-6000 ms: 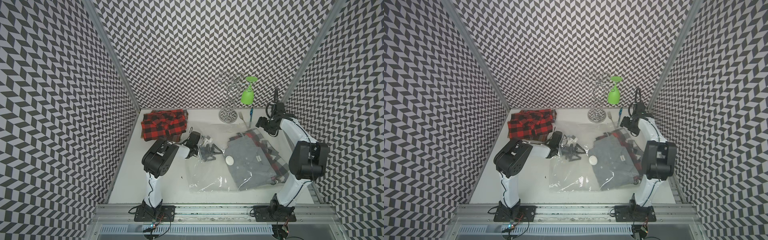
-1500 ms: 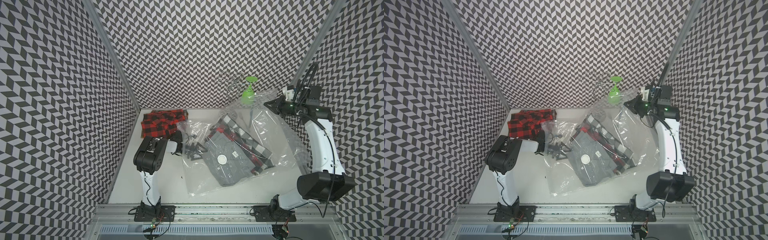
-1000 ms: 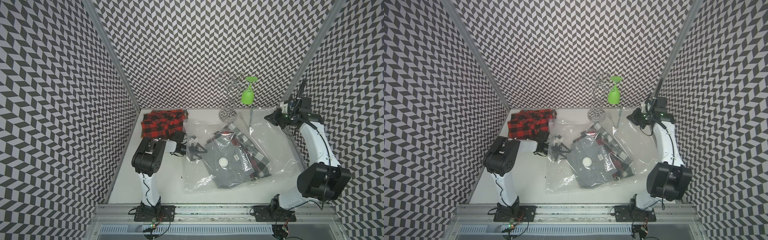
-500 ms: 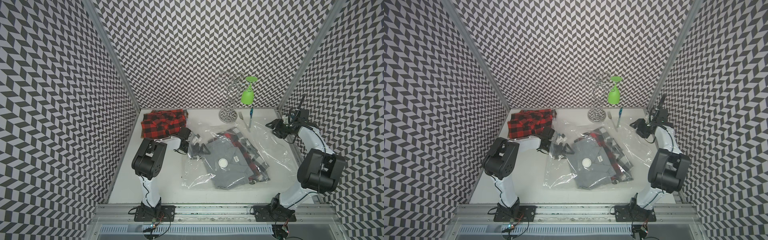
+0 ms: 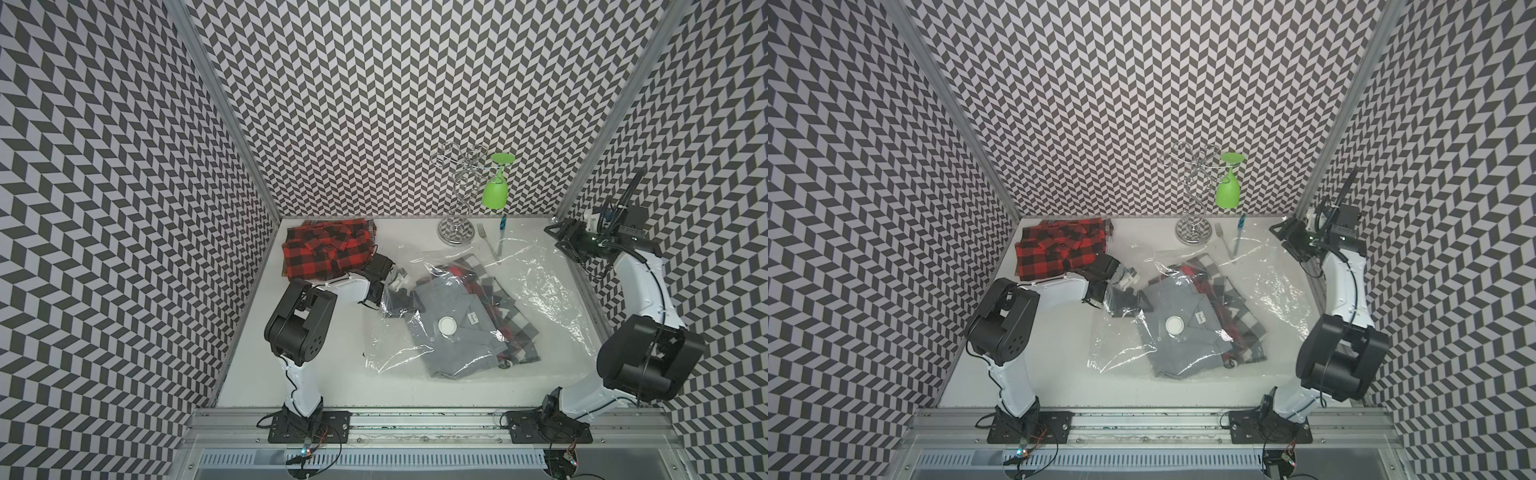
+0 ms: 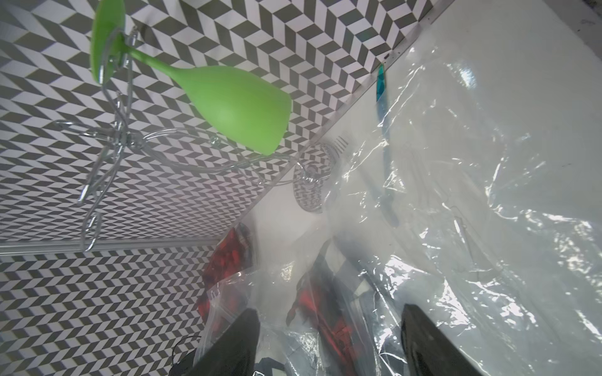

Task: Take the shirt out of the vacuum bag
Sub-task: Adjust the vacuum bag at the center of the board.

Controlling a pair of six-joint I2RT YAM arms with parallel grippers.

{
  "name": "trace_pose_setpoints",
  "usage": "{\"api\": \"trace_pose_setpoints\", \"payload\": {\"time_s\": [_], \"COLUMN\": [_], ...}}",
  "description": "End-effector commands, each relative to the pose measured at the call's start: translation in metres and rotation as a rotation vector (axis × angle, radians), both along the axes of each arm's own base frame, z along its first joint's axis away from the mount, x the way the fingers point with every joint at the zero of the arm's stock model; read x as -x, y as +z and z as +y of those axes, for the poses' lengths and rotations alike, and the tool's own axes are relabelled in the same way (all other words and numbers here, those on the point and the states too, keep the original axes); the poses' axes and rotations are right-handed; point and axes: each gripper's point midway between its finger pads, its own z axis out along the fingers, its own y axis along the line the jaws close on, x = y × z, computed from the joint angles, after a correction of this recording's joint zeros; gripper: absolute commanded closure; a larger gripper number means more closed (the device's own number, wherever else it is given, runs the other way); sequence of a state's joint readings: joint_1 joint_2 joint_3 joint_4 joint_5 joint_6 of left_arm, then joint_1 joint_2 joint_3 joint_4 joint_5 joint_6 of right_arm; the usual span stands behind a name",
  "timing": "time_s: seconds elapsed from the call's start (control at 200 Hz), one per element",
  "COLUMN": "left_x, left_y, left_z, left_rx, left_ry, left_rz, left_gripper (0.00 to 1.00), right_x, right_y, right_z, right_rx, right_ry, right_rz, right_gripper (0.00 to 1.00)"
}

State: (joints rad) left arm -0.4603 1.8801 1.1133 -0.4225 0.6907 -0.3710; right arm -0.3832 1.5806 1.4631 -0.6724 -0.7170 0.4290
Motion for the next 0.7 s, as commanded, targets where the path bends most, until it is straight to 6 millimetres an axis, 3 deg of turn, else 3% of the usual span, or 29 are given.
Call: {"api": "trace_pose_setpoints", "payload": {"time_s": [0.0,0.13,0.255,0.421,0.596,0.691], "left_x": [0.018,0.015,0.015,0.012,0.006,0.012], "left_y": [-0.05,-0.039,-0.042,-0.051,-0.054,-0.064], "left_z": [0.042,0.048,0.041,0.037,0.016,0.017], "left_rx": [-0.274,-0.313,-0.305,-0.311,-0.216,-0.222], "left_ry": [0.073,0.12,0.119,0.162,0.19,0.194], "left_rz": [0.077,0.053,0.054,0.069,0.097,0.131], "left_gripper": [0.12,0.1,0.1,0.11,0.18,0.24], "right_x": [0.001,0.001,0.009,0.03,0.049,0.055], "right_y": [0.03,0.057,0.057,0.009,-0.042,-0.059], "right_z": [0.031,0.088,0.154,0.206,0.225,0.227], "right_rx": [-0.043,-0.107,-0.135,-0.163,-0.191,-0.195], "right_ry": [0.085,0.218,0.356,0.46,0.497,0.508], "right_rz": [-0.088,-0.156,-0.158,-0.068,0.009,0.035], "right_gripper": [0.3,0.3,0.3,0.31,0.34,0.35]}}
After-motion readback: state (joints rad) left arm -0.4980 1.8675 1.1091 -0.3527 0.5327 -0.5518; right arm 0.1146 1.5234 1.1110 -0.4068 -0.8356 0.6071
